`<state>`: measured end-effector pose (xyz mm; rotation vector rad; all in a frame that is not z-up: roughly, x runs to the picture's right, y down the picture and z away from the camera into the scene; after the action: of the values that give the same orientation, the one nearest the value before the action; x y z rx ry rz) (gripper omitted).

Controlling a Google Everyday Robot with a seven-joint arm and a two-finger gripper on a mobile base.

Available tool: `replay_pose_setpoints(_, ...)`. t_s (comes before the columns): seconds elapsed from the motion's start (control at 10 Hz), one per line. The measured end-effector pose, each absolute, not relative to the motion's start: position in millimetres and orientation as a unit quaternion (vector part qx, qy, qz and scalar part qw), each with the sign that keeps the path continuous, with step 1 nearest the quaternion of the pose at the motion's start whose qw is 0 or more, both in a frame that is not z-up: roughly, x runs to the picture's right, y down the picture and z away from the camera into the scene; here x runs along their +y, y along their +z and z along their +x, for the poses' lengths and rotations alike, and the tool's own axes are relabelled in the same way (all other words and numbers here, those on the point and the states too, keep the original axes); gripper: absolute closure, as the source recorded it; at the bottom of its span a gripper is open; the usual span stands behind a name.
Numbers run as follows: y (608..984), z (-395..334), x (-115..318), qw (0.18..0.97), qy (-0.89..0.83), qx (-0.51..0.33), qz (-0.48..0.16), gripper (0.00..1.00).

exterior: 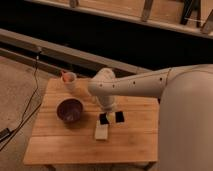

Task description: Place the eraser on the white sponge

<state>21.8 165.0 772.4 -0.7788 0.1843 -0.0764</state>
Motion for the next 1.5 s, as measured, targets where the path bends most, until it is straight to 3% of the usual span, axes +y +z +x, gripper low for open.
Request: replay_pose_setpoints(1.5, 797, -24, 211, 0.908, -0.036, 0.093, -0.408, 1.0)
